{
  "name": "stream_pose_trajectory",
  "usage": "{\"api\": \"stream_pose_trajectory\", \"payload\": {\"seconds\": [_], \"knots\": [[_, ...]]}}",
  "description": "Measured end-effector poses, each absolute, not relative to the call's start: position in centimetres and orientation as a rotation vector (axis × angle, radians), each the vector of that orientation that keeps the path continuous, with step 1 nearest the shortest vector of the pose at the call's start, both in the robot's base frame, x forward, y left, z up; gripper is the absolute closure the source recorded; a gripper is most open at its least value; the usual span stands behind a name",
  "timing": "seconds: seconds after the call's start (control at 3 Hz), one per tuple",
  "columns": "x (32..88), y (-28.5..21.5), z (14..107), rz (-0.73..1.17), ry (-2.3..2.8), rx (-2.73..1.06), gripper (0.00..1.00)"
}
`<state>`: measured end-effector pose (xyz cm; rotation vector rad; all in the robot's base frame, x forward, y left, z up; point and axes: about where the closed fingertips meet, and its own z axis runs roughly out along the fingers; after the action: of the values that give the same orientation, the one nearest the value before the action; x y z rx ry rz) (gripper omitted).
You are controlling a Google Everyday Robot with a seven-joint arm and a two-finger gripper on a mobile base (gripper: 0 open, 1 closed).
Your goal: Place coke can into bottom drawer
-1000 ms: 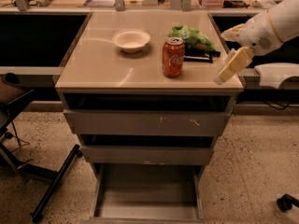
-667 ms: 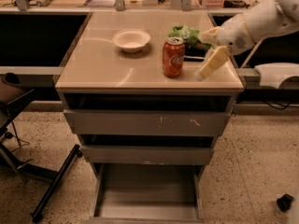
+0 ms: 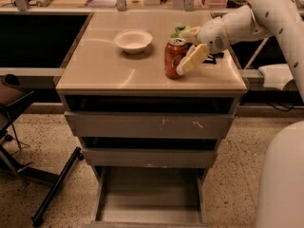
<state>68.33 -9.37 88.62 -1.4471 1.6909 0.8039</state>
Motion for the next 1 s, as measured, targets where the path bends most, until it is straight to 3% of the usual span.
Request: {"api": "stream_pose_trajectory", "payload": {"seconds": [0.33,1.0], "knots": [[68.34,-9.36,88.59,0.804,1.691,-1.447,0.0],[68.34,-9.35,88.59,0.805,1.691,-1.447,0.42]]}}
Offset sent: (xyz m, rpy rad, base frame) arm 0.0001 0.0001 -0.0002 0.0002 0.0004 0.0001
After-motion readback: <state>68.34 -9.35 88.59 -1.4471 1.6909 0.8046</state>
